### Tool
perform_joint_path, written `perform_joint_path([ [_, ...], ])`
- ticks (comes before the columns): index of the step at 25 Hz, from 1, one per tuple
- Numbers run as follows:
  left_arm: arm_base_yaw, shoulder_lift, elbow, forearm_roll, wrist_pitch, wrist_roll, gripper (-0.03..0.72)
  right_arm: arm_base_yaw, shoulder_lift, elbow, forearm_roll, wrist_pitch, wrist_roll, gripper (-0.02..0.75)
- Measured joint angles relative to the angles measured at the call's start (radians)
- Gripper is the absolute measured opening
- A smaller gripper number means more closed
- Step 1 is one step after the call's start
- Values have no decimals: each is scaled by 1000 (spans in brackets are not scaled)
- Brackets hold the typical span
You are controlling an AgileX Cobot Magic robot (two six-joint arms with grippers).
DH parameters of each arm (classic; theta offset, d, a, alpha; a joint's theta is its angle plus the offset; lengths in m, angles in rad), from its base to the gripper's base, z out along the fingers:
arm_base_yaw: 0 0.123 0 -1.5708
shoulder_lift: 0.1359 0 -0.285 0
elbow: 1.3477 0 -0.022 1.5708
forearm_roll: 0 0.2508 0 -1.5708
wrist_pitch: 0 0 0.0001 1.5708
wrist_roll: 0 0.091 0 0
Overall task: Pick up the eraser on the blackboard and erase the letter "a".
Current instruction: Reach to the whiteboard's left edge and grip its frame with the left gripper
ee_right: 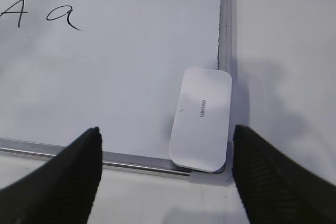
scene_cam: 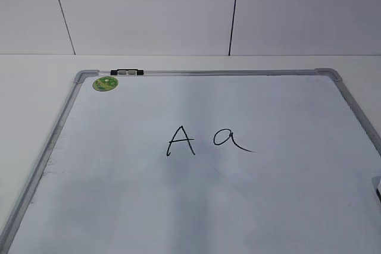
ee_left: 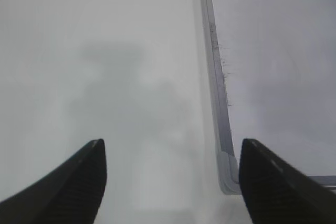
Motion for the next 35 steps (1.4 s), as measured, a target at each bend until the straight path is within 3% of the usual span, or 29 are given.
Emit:
perform_joint_path([
  [10,2,135,-112,-23,47,0,585,0,230,-77,-2,1,24,592],
  [18,4,290,-114,-138,83,2,585,0,394,-130,-34,18,75,592],
  [26,4,494,-114,-186,20,48,585,0,527,-138,-125,91,112,592],
  [35,4,742,-145,-206,-129,92,585,0,601,-138,-166,41,114,592],
])
